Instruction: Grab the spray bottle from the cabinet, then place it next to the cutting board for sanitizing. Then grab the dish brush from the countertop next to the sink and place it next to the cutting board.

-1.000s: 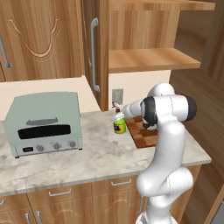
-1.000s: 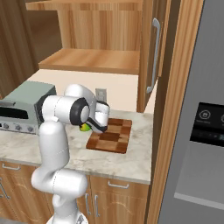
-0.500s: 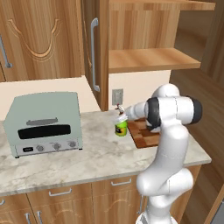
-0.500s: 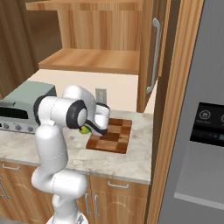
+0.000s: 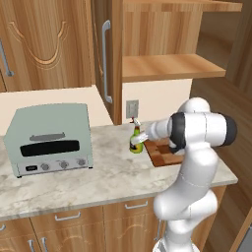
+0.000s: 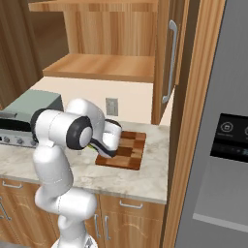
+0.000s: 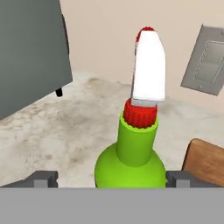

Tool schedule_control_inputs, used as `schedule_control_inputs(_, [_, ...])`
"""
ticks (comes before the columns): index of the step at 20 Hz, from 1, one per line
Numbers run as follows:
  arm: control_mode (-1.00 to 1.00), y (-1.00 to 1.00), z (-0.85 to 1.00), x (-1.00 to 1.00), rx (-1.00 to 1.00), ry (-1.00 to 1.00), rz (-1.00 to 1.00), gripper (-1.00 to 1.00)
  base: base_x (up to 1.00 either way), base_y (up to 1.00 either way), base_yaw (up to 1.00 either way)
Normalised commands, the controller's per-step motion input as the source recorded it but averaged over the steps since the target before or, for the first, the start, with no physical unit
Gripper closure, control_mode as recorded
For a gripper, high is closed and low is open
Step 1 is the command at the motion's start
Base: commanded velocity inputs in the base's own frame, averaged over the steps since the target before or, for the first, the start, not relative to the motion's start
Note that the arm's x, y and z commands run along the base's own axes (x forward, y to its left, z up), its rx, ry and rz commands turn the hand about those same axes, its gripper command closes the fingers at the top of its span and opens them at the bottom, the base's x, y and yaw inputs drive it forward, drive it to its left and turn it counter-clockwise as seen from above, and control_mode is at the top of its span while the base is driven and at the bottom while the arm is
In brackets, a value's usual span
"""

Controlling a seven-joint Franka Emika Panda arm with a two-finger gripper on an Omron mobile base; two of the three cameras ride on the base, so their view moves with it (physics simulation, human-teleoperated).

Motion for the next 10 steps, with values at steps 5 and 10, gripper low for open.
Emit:
schedule_control_inputs(5, [-1.0, -0.09, 0.59, -0.62, 0.0, -0.1, -0.07, -1.0, 0.0, 0.0, 0.0])
schedule_control_inputs(10, [-1.0, 0.0, 1.0, -0.57, 0.0, -0.15, -0.09, -1.0, 0.0, 0.0, 0.0])
